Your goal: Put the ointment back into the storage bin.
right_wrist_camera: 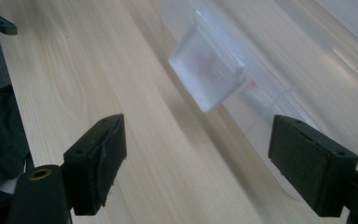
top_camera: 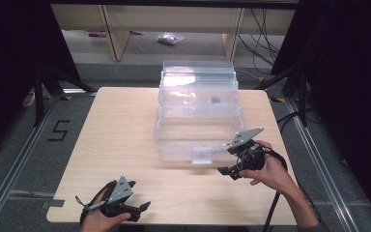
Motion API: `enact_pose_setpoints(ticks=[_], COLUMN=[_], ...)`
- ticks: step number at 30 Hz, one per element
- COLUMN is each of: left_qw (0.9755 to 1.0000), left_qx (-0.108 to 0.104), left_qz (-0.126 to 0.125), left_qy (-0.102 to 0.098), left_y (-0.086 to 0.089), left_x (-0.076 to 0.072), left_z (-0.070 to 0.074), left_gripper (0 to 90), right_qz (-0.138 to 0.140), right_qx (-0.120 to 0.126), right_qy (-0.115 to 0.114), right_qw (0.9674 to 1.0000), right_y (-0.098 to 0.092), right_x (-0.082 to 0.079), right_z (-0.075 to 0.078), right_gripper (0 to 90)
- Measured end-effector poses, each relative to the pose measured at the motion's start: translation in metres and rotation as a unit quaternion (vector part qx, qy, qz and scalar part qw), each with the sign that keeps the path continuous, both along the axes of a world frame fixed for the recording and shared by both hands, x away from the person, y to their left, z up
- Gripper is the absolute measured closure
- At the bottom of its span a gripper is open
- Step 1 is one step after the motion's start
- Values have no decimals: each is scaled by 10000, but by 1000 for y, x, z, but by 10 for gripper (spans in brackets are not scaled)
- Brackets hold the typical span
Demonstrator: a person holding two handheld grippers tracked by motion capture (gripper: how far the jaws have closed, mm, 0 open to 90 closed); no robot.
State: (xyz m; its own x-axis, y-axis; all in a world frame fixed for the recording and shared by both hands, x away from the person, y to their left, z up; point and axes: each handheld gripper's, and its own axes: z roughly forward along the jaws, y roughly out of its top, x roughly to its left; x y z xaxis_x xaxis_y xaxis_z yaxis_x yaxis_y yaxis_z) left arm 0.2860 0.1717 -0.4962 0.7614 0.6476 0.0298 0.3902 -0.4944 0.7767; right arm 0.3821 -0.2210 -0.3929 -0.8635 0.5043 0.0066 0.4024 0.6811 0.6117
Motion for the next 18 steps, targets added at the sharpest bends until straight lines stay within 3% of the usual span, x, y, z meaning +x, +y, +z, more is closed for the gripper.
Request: enact_pose_setpoints(ticks=[4, 5, 8, 11, 13, 18], left_qw=[10000, 9999, 10000, 9999, 10000, 9999], left_qx=[11, -96, 44, -93, 54, 99], left_qz=[2, 32, 4, 29, -10, 29], left_qy=[28, 46, 21, 46, 27, 6], left_y=[0, -2, 0, -2, 0, 0], left_x=[-1, -1, -1, -1, -1, 0], left_z=[0, 0, 1, 0, 0, 0], left_gripper=[150, 150, 151, 150, 151, 150], right_qz=[46, 126, 31, 9, 38, 14], right_qx=[67, 91, 44, 126, 69, 137], right_qy=[-10, -33, 5, 40, -43, 19], right_qw=[10000, 9999, 10000, 9999, 10000, 9999], right_y=[2, 2, 1, 1, 0, 0], right_x=[-4, -4, -7, -9, -11, -15], right_z=[-4, -4, -4, -7, -9, -14], right_gripper=[201, 201, 201, 201, 202, 203])
